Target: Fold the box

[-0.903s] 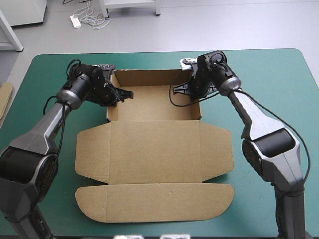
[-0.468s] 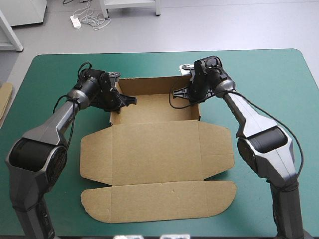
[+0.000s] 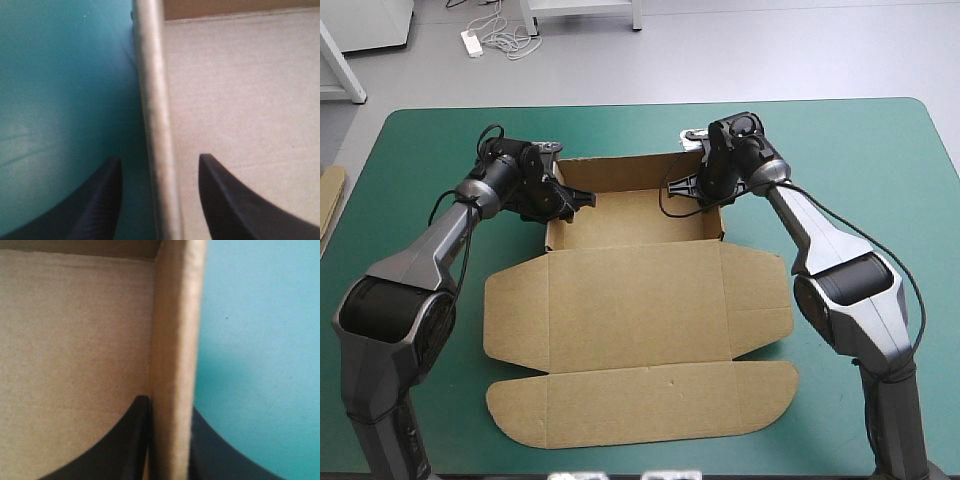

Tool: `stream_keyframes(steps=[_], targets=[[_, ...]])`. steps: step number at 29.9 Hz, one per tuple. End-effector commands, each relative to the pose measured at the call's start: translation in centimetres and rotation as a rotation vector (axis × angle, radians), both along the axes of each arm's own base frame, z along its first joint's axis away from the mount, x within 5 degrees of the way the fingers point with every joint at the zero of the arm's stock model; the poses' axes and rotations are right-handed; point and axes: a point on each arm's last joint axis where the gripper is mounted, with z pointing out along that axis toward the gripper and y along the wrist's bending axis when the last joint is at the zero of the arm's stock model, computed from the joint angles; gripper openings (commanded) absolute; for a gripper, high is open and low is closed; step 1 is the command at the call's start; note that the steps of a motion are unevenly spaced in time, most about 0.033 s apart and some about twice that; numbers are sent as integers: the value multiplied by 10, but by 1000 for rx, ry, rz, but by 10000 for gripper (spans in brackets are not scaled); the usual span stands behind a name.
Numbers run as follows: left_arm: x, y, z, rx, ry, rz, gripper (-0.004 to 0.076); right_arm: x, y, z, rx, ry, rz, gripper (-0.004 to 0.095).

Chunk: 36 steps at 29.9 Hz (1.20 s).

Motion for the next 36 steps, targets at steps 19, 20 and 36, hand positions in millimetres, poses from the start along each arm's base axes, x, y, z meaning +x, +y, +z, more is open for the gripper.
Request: stream_keyframes(steps=[19, 20, 36], targets=[[-7, 1, 70, -32, -179, -29, 430, -22, -33, 102, -55, -269, 7, 560], [-8, 1, 77, -31, -185, -30, 430, -25, -34, 107, -49, -279, 7, 560], [-43, 14, 183, 45, -338, -170, 237, -46, -37, 142, 11, -337, 56, 560]])
